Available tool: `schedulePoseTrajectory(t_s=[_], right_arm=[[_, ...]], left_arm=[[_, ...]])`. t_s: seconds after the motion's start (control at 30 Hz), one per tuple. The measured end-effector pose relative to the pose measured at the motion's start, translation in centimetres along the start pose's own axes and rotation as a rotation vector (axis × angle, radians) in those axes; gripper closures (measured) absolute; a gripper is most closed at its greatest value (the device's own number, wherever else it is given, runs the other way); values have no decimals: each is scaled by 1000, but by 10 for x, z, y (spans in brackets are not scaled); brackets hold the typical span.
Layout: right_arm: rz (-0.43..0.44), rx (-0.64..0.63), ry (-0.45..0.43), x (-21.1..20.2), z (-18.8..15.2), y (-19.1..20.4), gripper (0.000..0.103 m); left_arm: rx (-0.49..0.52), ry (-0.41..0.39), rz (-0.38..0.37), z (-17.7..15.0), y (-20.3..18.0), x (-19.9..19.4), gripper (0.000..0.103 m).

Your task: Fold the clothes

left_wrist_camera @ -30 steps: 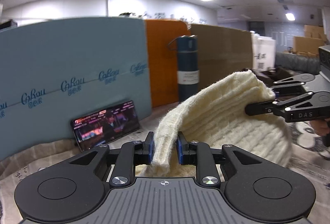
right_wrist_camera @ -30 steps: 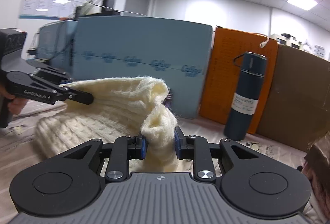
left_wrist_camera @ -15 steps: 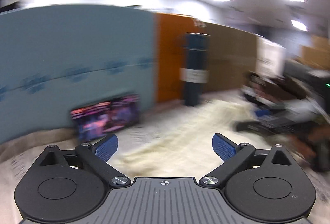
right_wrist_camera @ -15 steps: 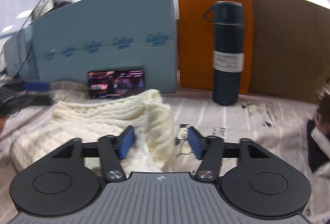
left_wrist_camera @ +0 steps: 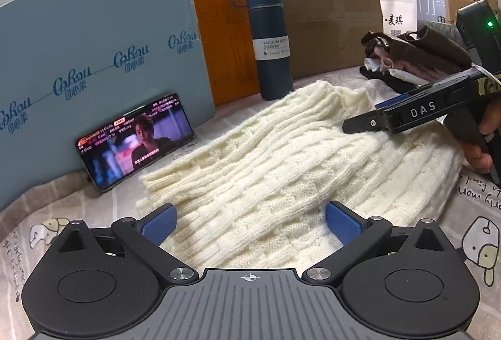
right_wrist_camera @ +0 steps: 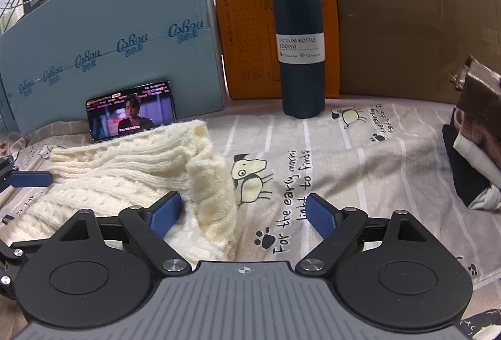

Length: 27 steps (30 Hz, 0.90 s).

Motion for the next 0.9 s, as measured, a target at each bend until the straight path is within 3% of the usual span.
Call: schedulePoseTrajectory(t_s=[0.17, 0.4, 0.77, 0.9], right_arm=[[7, 28, -3, -2, -1, -3, 13], [24, 85, -11, -7, 2, -3, 13], [20, 127, -2, -12, 0, -1, 13], [26, 145, 0, -13, -1, -1, 13]], left_arm=[[-82, 0, 12, 7, 5, -12, 0], [-252, -1, 112, 4, 24, -41, 0], [-517, 24, 151, -15, 33, -69, 0], [-613, 43, 134, -23, 33, -70, 0]])
Point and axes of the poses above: each gripper's, at about its wrist camera, not at the fingertips, and x roughly the way its jaws point, y to its left, z to its top, the point moved 10 cm from there along x, roughly the way its jaws point, and after that the axes turned 10 degrees about -y, right-handed, at the moved point
